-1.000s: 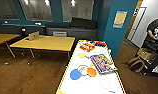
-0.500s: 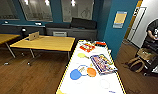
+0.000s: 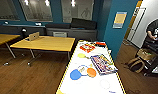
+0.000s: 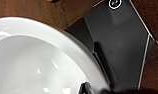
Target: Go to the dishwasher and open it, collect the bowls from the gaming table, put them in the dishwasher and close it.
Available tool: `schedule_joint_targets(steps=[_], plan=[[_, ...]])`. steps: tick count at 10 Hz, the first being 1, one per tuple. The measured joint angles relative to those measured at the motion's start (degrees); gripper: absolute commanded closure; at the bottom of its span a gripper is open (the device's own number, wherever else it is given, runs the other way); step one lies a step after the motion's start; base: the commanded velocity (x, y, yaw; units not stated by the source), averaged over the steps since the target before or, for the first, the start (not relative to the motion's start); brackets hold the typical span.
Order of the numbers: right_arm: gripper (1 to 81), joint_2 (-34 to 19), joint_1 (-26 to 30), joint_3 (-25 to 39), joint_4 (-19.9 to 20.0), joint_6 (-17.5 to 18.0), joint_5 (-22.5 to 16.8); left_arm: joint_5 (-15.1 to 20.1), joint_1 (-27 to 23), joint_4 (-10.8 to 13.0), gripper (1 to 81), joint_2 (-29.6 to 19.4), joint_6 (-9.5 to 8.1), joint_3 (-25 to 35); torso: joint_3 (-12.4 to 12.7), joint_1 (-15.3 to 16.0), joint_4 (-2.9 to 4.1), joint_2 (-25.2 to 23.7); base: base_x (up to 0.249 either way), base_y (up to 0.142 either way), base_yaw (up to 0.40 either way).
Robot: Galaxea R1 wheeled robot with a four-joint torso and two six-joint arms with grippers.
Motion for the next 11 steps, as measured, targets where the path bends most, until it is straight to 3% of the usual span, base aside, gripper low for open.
schedule_joint_targets(steps=[4, 7, 11], plan=[[81.1, 1.21, -0.22, -1.57, -0.88, 0.17, -0.20, -0.09, 0.69, 0.04, 81.1, 1.60, 0.00, -1.50, 3.19, -0.09, 0.00, -0.06, 0.000, 0.000, 0.000], [81.1, 1.23, -0.22, -1.65, -0.99, 0.17, -0.33, -0.06, 0.80, 0.06, 81.1, 1.82, 0.00, -2.27, 3.19, -0.11, 0.00, -0.11, 0.000, 0.000, 0.000], [81.1, 3.00, -1.11, -5.10, -2.36, 0.20, -0.24, -0.12, 2.28, 0.41, 81.1, 4.83, 0.41, -7.67, 3.21, -0.13, 0.00, -0.11, 0.000, 0.000, 0.000]])
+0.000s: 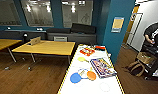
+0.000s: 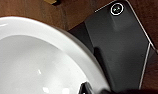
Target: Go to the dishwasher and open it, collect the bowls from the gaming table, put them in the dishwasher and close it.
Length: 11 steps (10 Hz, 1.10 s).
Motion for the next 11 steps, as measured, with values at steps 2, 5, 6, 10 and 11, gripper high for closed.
schedule_joint_targets(steps=[2, 5, 6, 10, 11], plan=[[81.1, -0.63, -1.05, -0.24, -0.91, -0.22, -0.13, -1.12, 1.52, 0.52, 81.1, -0.44, 0.01, -0.59, 0.00, 0.00, 0.00, 0.00, 0.000, 0.000, 0.000], [81.1, 0.96, -1.16, -3.00, -1.85, -0.24, -0.20, -1.65, 1.77, 0.69, 81.1, 0.46, 0.04, -4.77, 0.00, 0.00, 0.00, -0.02, 0.000, 0.000, 0.000], [81.1, 1.88, -1.10, -4.66, -2.05, -0.24, -0.15, -1.82, 1.96, 0.69, 81.1, 1.77, 0.01, -7.52, 0.00, 0.00, 0.00, -0.02, 0.000, 0.000, 0.000], [81.1, 3.06, -1.82, -10.89, -2.27, -0.24, -0.22, -5.07, 3.21, 0.67, 81.1, 6.31, 0.01, -19.46, 0.00, 0.00, 0.00, -0.02, 0.000, 0.000, 0.000], [81.1, 3.30, -1.82, -11.28, -2.27, -0.24, -0.17, -6.45, 3.38, 0.67, 81.1, 7.39, -0.02, -21.36, 0.00, 0.00, 0.00, -0.02, 0.000, 0.000, 0.000]])
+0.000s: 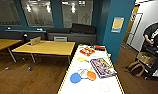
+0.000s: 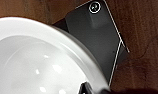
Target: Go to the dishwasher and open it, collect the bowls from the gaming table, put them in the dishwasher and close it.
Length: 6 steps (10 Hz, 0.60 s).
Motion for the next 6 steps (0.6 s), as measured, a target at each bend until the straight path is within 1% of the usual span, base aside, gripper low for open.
schedule_joint_targets(steps=[1, 2, 6], plan=[[81.1, 0.61, 0.00, 0.01, 0.00, 0.00, 0.11, -1.29, 0.35, 0.00, 81.1, 1.01, 0.00, -0.80, 0.00, 0.00, 0.00, 0.00, 0.000, 0.000, 0.000], [81.1, 1.08, -0.02, 0.06, -0.05, 0.00, 0.46, -1.87, 0.66, -0.02, 81.1, 1.67, 0.00, -0.85, 0.00, 0.00, 0.00, 0.00, 0.000, 0.000, 0.000], [81.1, 1.11, -0.39, -0.07, -0.07, 0.00, 0.80, -2.10, 0.85, 0.00, 81.1, 1.71, 0.04, -0.98, 0.02, -0.07, 0.00, -0.04, -0.088, 0.000, 0.000]])
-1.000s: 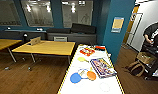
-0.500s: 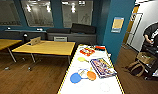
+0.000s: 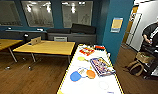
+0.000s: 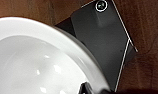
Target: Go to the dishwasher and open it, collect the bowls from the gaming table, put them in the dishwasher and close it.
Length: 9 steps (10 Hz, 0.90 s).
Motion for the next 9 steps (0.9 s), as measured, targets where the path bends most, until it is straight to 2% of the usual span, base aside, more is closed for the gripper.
schedule_joint_targets(steps=[9], plan=[[81.1, 0.69, -0.24, -0.39, -0.37, -0.22, 0.11, 0.09, 0.52, 0.07, 81.1, 1.07, -0.01, -0.63, 0.02, -0.06, 0.00, -0.05, -0.101, 0.000, 0.000]])
